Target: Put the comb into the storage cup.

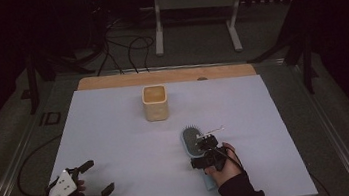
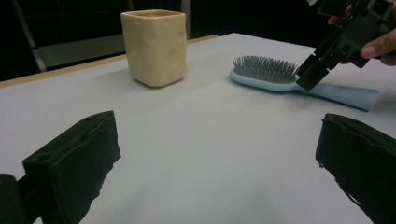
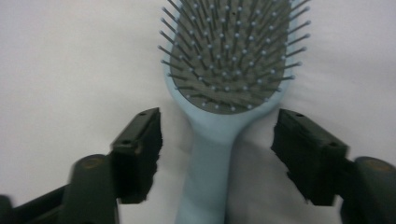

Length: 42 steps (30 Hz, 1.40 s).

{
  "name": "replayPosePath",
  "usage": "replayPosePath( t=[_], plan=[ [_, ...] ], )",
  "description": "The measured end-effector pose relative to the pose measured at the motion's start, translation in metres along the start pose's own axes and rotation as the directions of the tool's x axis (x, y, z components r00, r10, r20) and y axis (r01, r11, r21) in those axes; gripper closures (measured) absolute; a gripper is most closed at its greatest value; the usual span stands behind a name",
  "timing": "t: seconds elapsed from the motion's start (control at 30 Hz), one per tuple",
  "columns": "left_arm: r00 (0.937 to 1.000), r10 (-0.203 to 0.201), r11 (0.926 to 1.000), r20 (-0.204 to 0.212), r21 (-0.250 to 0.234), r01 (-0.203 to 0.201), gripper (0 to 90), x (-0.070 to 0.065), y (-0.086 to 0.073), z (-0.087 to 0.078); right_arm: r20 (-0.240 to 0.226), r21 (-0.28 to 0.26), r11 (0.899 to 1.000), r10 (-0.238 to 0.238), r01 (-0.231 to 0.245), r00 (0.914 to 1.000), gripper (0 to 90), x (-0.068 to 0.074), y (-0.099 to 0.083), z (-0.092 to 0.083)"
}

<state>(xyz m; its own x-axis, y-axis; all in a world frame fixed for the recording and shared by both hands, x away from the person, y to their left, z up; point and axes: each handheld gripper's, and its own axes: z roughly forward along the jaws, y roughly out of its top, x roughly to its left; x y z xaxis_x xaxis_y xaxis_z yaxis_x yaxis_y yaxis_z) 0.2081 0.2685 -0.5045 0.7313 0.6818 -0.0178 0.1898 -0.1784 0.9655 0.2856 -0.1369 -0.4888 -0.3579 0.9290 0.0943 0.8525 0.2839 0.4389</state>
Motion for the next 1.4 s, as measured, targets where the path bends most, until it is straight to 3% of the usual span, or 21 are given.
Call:
replayPosePath(
  t=[0.3,0.77,0.9,1.1,1.4],
  plan=[
    [1.0000,-0.001,1.0000,0.005,-0.002,0.001,0.0,-0.001,0.000,0.000,0.047,0.088,0.996,-0.028,0.024,0.9985,51.1,0.003,0.001,0.007],
    [1.0000,-0.004,1.0000,0.006,-0.004,0.004,0.0,0.000,0.000,0.000,0.095,0.145,0.989,-0.048,0.033,0.9943,55.9,0.010,0.011,0.012],
    [1.0000,-0.003,1.0000,0.007,-0.002,0.004,0.0,-0.001,0.000,0.000,0.089,0.158,0.987,-0.048,0.033,0.9949,58.9,0.009,0.012,0.012],
    [1.0000,-0.003,1.0000,0.008,-0.001,0.003,0.0,0.000,0.000,0.000,0.087,0.135,0.991,-0.013,0.001,0.9961,68.6,0.005,0.009,0.011],
    [0.9999,-0.004,1.0000,0.010,0.005,0.004,0.0,0.000,-0.001,0.001,0.041,0.088,0.996,0.002,-0.005,0.9991,69.8,-0.003,0.004,0.008]
  ],
)
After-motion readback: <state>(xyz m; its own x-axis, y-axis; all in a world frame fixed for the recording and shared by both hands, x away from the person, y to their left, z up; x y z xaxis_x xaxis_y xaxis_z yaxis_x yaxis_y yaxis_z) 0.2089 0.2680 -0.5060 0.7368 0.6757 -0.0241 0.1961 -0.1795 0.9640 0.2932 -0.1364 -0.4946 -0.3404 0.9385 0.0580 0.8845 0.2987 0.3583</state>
